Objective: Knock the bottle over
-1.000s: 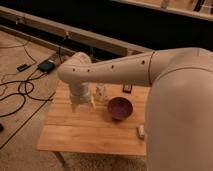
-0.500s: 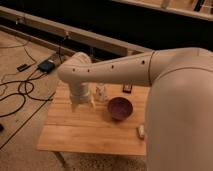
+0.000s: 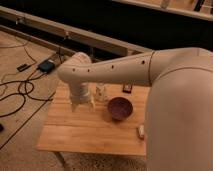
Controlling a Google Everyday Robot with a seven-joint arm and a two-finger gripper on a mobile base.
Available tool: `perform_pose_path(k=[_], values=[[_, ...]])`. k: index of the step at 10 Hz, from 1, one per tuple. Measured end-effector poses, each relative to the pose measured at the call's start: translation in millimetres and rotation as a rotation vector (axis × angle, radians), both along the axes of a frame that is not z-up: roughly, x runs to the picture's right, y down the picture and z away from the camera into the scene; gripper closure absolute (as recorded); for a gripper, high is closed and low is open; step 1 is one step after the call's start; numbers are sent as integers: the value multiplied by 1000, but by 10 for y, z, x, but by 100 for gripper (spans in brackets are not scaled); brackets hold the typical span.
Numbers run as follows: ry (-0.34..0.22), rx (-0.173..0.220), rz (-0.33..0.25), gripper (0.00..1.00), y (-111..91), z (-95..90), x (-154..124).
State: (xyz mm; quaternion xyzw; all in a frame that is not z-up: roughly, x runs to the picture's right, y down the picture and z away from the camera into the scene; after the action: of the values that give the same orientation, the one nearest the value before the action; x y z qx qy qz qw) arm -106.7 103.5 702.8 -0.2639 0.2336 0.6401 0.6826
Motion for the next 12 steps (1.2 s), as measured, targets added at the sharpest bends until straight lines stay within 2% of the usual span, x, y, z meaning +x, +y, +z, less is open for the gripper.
perform_pose_path(k=[8,12], values=[[0,-1,-2,35,-2,4,1],[-5,17,-32,35,-119,212,42]])
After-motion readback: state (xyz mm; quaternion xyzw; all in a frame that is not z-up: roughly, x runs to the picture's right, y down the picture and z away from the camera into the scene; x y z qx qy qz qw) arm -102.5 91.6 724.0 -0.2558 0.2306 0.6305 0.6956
